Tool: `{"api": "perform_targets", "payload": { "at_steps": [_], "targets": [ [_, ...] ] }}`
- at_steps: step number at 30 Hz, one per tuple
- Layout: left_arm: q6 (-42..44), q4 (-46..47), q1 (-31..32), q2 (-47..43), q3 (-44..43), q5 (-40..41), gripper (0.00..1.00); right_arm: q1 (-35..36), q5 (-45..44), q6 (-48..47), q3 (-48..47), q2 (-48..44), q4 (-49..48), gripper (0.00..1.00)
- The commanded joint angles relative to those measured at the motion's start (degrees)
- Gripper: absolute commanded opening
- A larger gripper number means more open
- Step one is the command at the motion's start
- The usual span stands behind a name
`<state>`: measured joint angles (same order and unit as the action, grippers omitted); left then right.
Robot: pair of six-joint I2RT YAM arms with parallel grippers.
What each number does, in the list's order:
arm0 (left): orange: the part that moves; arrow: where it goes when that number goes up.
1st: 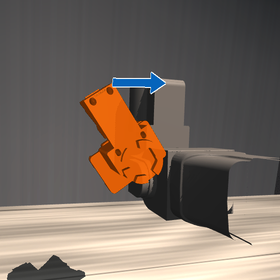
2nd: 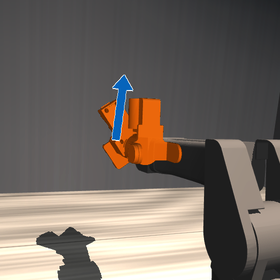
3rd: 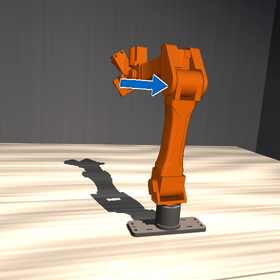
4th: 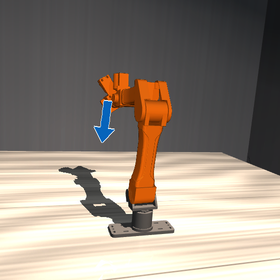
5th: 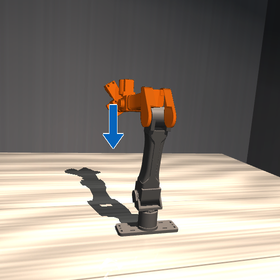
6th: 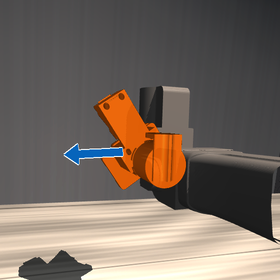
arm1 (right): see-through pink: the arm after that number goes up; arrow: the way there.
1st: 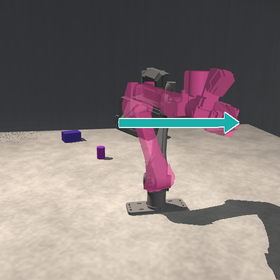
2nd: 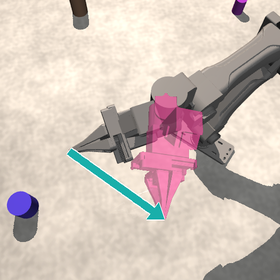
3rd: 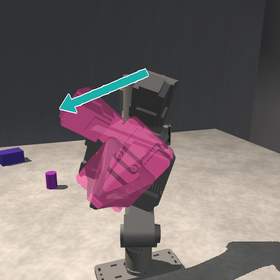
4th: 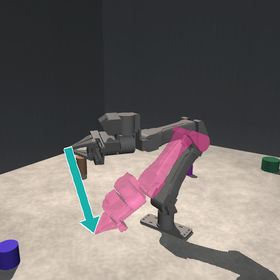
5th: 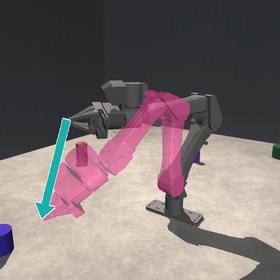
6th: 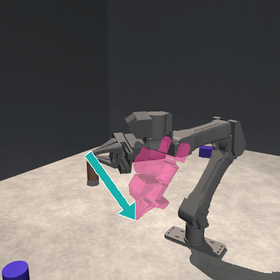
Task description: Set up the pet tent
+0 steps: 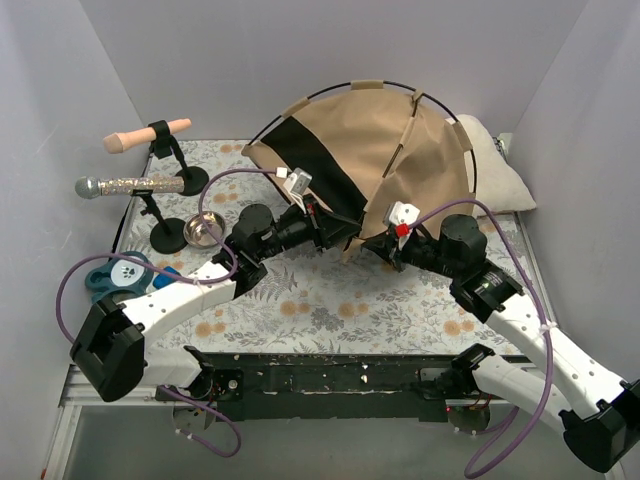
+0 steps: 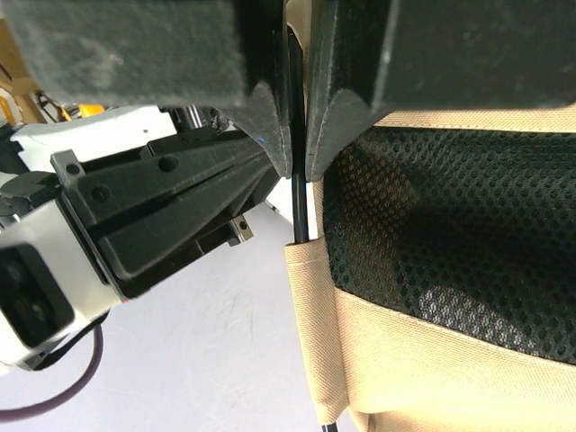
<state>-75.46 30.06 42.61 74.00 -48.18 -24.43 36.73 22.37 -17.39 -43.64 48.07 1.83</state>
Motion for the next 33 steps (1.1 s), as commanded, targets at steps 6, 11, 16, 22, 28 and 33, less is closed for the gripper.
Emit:
{"api": "perform_targets", "payload": {
  "at_steps": [6, 11, 16, 22, 28, 33],
  "targets": [
    [11.6, -13.3, -1.1, -7.5, 4.2, -2.7, 0.00, -5.7, 7.1, 2.1, -8.5, 0.4, 4.1, 0.16],
    [19.1, -23.7, -1.7, -11.6, 4.2, -4.8, 0.00, -5.7, 10.0, -6.3, -13.6, -0.9, 16.3, 0.57],
    [27.9, -32.5, -2.1, -9.7, 2.1, -12.7, 0.00, -5.8, 1.9, -6.9, -18.0, 0.8, 20.0, 0.60],
    [39.2, -41.7, -2.4, -10.4, 1.6, -17.1, 0.00, -13.2, -3.6, -8.8, -24.8, 7.4, 18.0, 0.62],
    [48.4, -49.5, -2.4, -11.9, 1.9, -18.5, 0.00, -22.7, 1.5, -5.9, -31.8, 17.4, 15.0, 0.68],
    [59.8, -58.7, -2.5, -13.1, 1.8, -18.1, 0.00, -23.9, 10.5, -8.4, -40.6, 25.9, 19.1, 0.71]
  ]
}}
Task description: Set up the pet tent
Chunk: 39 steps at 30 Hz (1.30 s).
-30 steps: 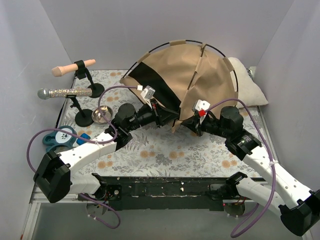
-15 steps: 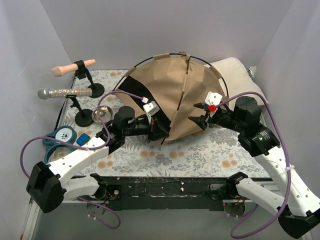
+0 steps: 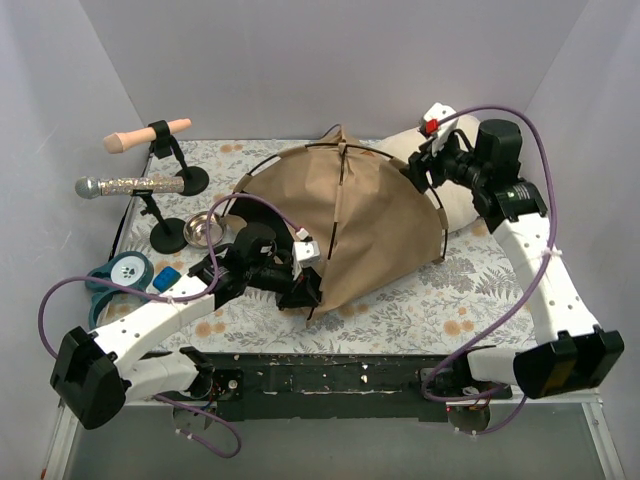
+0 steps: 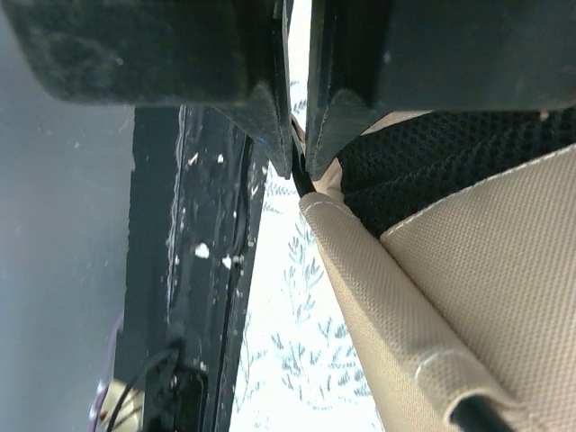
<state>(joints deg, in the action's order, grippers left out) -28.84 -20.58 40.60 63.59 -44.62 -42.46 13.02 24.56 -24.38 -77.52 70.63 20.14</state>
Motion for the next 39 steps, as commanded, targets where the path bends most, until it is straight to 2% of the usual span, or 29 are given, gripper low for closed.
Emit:
{"api": "perform_targets", "payload": {
  "at_steps": [1, 5, 9, 13, 14, 15, 17, 20, 23, 26, 30, 31, 32, 34, 36, 37, 39],
  "targets": [
    [14.6, -8.8, -0.5, -3.2, -1.5, 0.5, 0.00, -0.4, 9.9, -2.7, -7.4, 4.2, 1.3, 0.71],
    [14.6, -8.1, -0.5, -5.3, -0.6, 2.9, 0.00, -0.3, 16.3, -4.1, -9.5, 8.4, 4.8, 0.70],
    [13.9, -8.2, -0.7, -5.4, -0.2, 4.9, 0.00, -0.2, 23.0, -1.8, -13.5, 13.1, 8.8, 0.61],
    [10.3, -5.6, -0.6, -6.6, 1.1, 10.9, 0.00, 0.0, 25.4, 0.0, -18.3, 17.5, 11.8, 0.23],
    [9.4, -4.9, -0.7, -7.7, 1.5, 12.1, 0.00, 0.1, 25.5, 1.3, -19.4, 18.0, 11.7, 0.09],
    [8.7, -4.3, -0.7, -8.5, 1.7, 13.6, 0.00, 0.0, 26.0, 2.4, -20.4, 18.1, 11.7, 0.02],
    [6.4, -3.0, -0.7, -10.4, 2.9, 17.6, 0.00, 0.0, 27.4, 5.6, -21.4, 16.7, 9.2, 0.01],
    [2.3, -2.3, -0.7, -13.4, 4.0, 25.9, 0.00, 0.2, 26.2, 16.4, -17.2, 10.7, -1.6, 0.01],
    [1.7, -0.7, -0.7, -17.6, 5.1, 31.7, 0.00, 1.0, 21.2, 22.5, -12.2, 3.9, -8.2, 0.01],
    [3.5, 1.2, -0.8, -20.2, 4.3, 34.4, 0.00, 1.0, 9.9, 23.9, -5.3, -3.9, -10.6, 0.01],
    [6.3, 5.3, -1.0, -18.3, 2.5, 34.8, 0.00, 1.1, -4.7, 23.9, 2.9, -14.3, -12.7, 0.01],
    [6.3, 7.5, -1.0, -16.7, 1.9, 36.2, 0.04, 1.3, -7.5, 23.9, 4.3, -16.3, -12.8, 0.01],
    [6.1, 9.5, -1.0, -14.7, 0.8, 37.2, 0.12, 1.4, -9.9, 23.9, 5.0, -17.4, -12.8, 0.01],
    [4.8, 11.9, -2.3, -9.4, -3.1, 36.6, 0.40, 2.1, -16.0, 23.9, 5.6, -18.8, -12.6, 0.01],
    [1.9, 10.7, -5.4, -5.7, -8.4, 29.1, 0.60, 3.2, -20.8, 23.3, 6.7, -19.1, -13.0, 0.01],
    [-0.1, 10.0, -6.9, -4.1, -11.2, 25.4, 0.66, 3.7, -21.5, 22.1, 7.6, -19.1, -13.8, 0.01],
    [-2.8, 7.1, -9.8, -1.4, -16.2, 19.0, 0.69, 3.9, -21.2, 21.0, 9.7, -19.2, -15.1, 0.01]
  ]
}}
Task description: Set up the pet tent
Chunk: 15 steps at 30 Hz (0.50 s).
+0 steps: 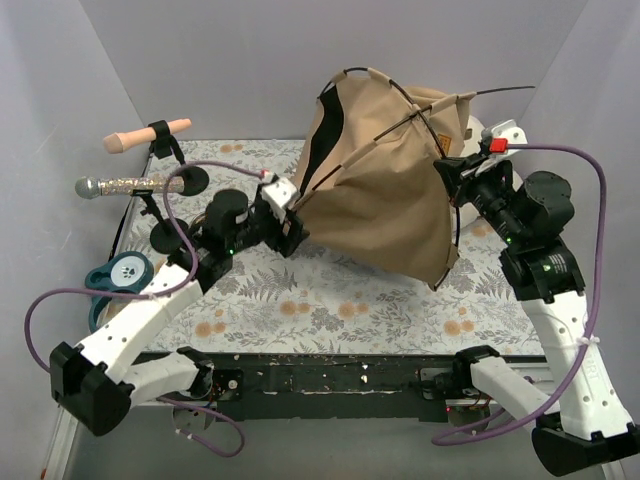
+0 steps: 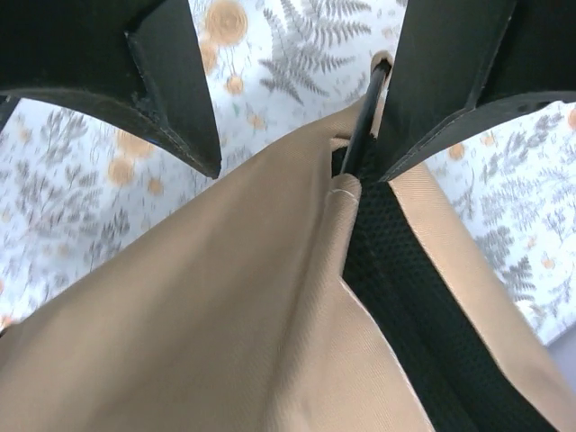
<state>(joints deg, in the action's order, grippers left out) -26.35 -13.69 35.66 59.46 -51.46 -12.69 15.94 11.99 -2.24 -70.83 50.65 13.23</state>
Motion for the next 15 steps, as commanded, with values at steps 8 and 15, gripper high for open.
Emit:
{"api": "perform_targets", "payload": {
  "at_steps": [8, 15],
  "targets": [
    [-1.5, -7.6, -9.3, 4.5, -15.7, -28.2, 0.71, 1.7, -5.8, -4.3, 11.6, 0.5, -12.4, 0.01],
    [-2.0, -7.3, -9.2, 13.5, -19.1, -31.6, 0.62, 3.6, -6.1, -0.1, 12.6, 0.4, -12.6, 0.01]
  ]
}}
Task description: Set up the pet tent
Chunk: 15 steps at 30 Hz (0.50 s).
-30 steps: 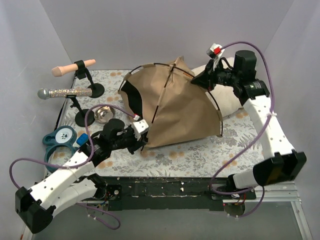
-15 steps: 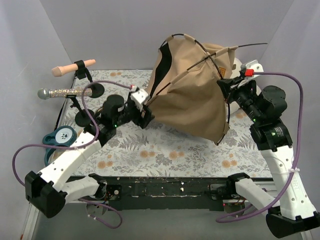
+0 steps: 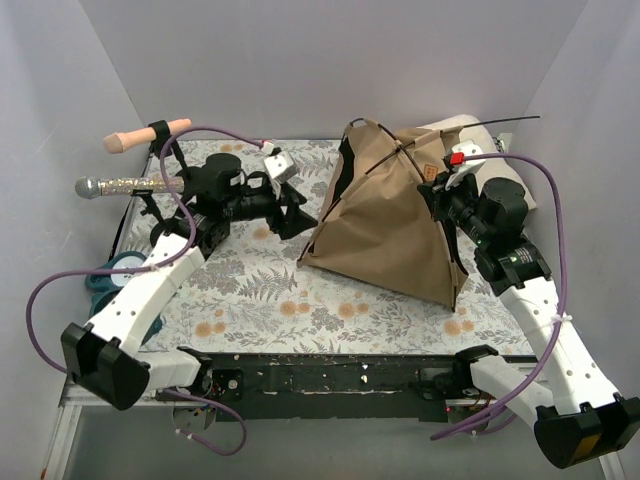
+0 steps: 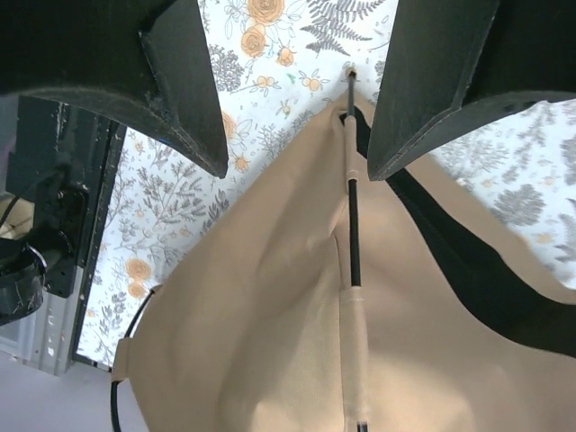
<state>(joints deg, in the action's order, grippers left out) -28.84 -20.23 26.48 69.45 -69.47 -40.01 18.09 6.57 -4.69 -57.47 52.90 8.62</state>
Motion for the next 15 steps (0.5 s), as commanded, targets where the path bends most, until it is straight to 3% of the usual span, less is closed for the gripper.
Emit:
{"api": "perform_targets", "payload": {
  "at_steps": [1, 8, 12, 15],
  "targets": [
    [-0.5, 0.9, 0.0, 4.4, -0.8, -3.8, 0.63, 2.0, -1.2, 3.1, -0.6, -2.0, -9.7, 0.01],
    [-2.2, 5.2, 0.5, 12.6, -4.7, -4.4, 0.62, 3.4, 4.4, 6.7, -1.3, -2.7, -9.5, 0.01],
    [-0.2, 5.0, 1.2, 18.2, -9.8, -4.6, 0.46, 3.5, 13.1, 8.5, -0.7, -2.9, -9.0, 0.01],
    [1.9, 4.9, 1.3, 21.5, -15.1, -8.7, 0.45, 4.1, 15.1, 9.3, -0.4, -2.4, -6.9, 0.01]
  ]
}}
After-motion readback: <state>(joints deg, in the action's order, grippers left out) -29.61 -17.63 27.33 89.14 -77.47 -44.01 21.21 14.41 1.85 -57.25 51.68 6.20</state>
